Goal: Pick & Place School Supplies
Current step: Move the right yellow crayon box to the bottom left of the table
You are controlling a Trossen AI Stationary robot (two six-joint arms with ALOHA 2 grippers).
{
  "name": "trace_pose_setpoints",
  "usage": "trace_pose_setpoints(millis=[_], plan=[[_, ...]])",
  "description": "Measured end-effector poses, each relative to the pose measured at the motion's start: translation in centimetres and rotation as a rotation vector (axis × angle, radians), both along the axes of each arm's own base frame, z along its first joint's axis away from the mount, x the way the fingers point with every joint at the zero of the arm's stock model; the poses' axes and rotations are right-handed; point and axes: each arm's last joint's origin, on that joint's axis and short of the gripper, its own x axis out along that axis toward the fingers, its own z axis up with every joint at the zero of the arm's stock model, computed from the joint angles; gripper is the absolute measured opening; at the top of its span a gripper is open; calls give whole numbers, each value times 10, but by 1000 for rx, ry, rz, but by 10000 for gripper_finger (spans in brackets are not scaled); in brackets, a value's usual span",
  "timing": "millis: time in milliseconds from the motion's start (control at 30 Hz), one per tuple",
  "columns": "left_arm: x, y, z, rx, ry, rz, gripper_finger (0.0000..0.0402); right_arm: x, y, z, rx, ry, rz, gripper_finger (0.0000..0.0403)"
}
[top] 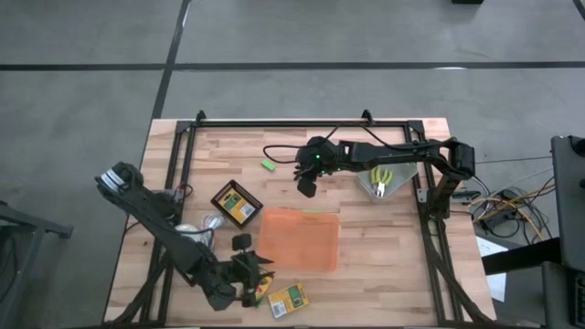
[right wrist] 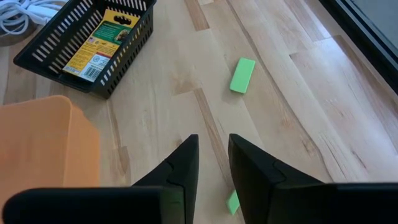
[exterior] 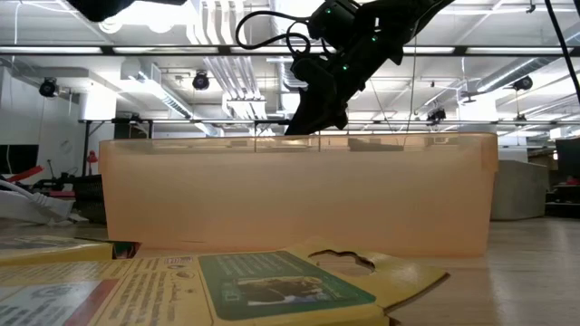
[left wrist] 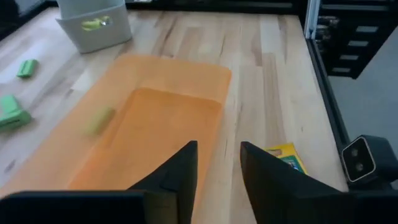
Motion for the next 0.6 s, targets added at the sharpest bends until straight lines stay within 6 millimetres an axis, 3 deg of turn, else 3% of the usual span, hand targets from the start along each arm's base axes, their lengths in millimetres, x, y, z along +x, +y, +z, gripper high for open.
trace_pose_setpoints(millis=[300, 600], plan=[[16, -18, -34, -60, 19, -28, 89, 0, 0, 0, 0, 0, 0, 68], [26, -31, -66, -153, 66, -51, 87, 0, 0, 0, 0, 0, 0, 80]])
